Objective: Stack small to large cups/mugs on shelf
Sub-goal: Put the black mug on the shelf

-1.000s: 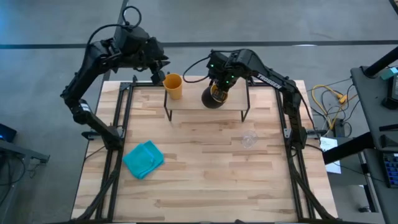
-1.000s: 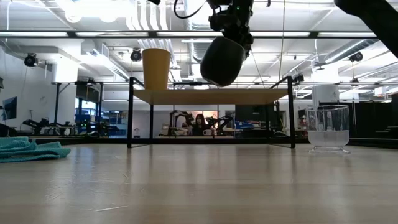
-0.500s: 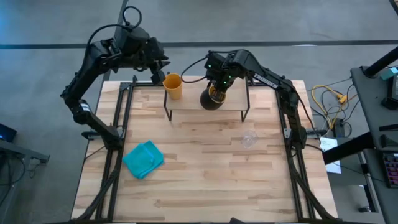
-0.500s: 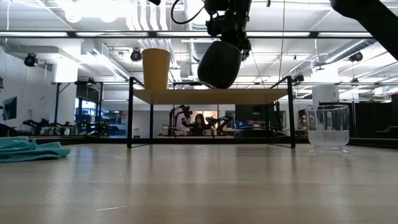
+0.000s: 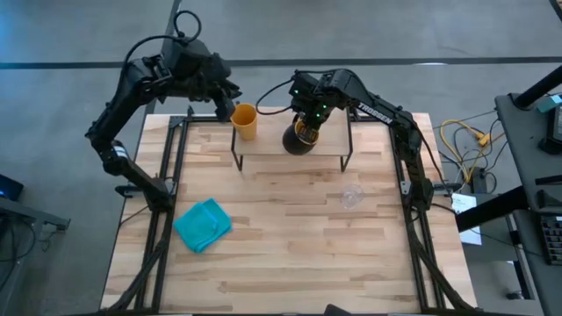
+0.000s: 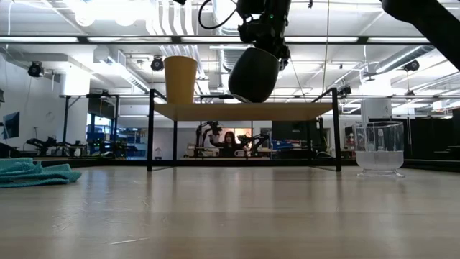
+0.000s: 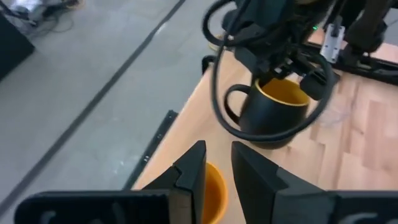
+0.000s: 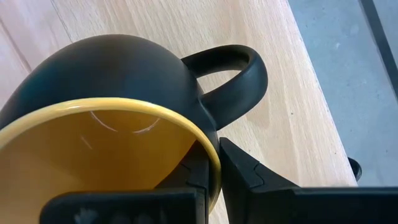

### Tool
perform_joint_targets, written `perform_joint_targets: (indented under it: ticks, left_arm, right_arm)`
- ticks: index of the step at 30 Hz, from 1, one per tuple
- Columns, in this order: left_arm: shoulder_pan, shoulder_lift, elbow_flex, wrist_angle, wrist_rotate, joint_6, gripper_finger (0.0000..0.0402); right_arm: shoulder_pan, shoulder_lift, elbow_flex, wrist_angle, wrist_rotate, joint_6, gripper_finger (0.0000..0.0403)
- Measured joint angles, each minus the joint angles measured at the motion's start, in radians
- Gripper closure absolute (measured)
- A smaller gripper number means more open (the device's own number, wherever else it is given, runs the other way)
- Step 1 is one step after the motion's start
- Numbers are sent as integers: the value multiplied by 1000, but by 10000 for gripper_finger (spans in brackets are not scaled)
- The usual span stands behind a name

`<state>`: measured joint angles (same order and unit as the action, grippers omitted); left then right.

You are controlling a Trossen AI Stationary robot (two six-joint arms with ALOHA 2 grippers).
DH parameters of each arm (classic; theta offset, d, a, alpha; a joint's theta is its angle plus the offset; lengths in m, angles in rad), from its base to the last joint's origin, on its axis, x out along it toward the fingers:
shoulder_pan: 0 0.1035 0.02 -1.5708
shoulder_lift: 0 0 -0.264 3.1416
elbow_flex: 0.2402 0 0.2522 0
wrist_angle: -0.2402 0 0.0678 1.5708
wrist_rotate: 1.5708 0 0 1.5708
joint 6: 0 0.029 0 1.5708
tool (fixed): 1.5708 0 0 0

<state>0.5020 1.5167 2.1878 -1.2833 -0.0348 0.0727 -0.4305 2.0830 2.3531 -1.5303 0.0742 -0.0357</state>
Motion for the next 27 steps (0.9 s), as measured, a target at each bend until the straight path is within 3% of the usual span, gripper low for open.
perform_joint_targets:
  ticks: [10, 20, 27]
  left_arm:
    - [-61, 0, -196, 23, 5, -87, 338]
    - [-125, -11, -481, 291, 64, -174, 338]
    - [-129, -20, -546, 398, 62, -199, 338]
  right_arm:
    - [0, 0, 0, 2, 1, -17, 390]
    - [0, 0, -1, 2, 2, -25, 390]
    - [0, 0, -1, 2, 2, -27, 390]
